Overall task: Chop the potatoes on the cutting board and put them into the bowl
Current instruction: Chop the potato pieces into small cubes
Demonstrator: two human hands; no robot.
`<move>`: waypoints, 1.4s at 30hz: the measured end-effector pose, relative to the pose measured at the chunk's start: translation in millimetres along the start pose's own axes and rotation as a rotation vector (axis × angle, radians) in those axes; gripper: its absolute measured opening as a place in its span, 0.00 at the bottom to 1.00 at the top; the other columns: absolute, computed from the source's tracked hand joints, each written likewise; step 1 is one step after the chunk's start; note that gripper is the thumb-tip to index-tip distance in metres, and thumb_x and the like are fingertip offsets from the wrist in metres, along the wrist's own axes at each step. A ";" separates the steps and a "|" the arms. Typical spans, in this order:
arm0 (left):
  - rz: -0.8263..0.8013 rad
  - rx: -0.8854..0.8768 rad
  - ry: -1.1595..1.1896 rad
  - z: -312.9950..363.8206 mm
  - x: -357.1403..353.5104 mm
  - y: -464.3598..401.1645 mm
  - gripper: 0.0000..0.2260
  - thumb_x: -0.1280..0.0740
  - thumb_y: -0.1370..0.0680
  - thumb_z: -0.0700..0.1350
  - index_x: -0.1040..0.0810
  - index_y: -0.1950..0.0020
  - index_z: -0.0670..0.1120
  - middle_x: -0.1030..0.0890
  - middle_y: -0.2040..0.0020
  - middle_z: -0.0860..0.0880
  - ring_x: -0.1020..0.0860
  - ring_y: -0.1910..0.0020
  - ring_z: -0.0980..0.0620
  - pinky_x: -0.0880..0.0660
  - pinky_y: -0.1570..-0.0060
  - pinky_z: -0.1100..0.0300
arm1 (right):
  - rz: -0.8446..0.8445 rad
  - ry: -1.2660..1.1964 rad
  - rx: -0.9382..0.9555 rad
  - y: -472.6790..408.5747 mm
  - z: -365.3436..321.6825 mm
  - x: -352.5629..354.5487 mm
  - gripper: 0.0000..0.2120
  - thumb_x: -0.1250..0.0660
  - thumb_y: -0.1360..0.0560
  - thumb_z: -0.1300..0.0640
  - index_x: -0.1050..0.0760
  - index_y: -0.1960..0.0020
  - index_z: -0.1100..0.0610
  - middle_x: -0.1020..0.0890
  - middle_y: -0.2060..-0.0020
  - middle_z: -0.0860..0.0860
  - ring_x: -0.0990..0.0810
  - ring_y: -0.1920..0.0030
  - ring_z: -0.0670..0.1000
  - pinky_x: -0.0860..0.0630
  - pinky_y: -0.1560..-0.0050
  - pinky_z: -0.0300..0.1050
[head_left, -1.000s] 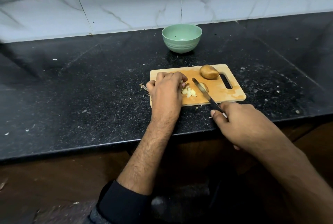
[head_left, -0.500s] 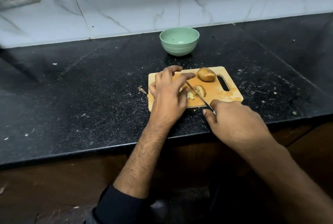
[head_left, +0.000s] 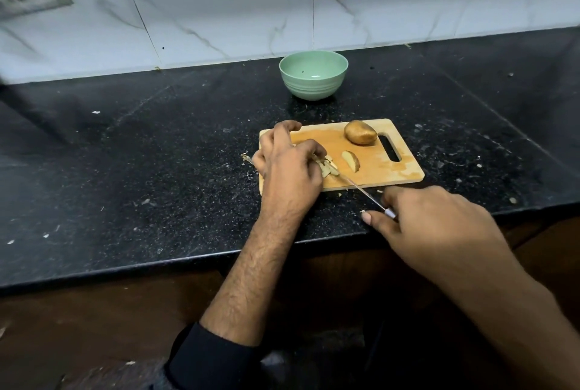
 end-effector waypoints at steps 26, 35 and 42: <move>-0.048 -0.296 -0.223 42.7 -29.4 0.3 0.14 0.35 0.22 0.60 0.22 0.45 0.52 0.20 0.48 0.55 0.28 0.43 0.51 0.42 0.44 0.51 | -0.108 -0.281 -0.013 -24.8 17.7 -19.2 0.16 0.48 0.15 0.44 0.29 0.53 0.51 0.21 0.70 0.50 0.23 0.80 0.45 0.32 0.76 0.38; -0.071 -0.242 -0.195 33.0 -27.4 -0.3 0.12 0.33 0.22 0.58 0.20 0.43 0.54 0.19 0.45 0.58 0.30 0.40 0.53 0.43 0.43 0.51 | -0.098 -0.287 -0.013 -24.0 17.4 -20.6 0.15 0.48 0.16 0.42 0.29 0.51 0.49 0.21 0.63 0.51 0.20 0.63 0.53 0.18 0.54 0.53; -0.108 -0.241 -0.157 33.9 -32.7 -2.2 0.15 0.34 0.22 0.59 0.21 0.37 0.57 0.20 0.43 0.58 0.31 0.38 0.53 0.42 0.43 0.50 | -0.126 -0.267 -0.035 -23.4 23.8 -22.9 0.16 0.48 0.16 0.42 0.30 0.55 0.50 0.21 0.62 0.51 0.20 0.62 0.53 0.18 0.53 0.54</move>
Point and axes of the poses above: each hand's wrist, its own y-axis away from the middle knuckle, its own x-axis out of the back of the hand, z = x × y, the point moved 10 cm from there along -y, towards the middle knuckle
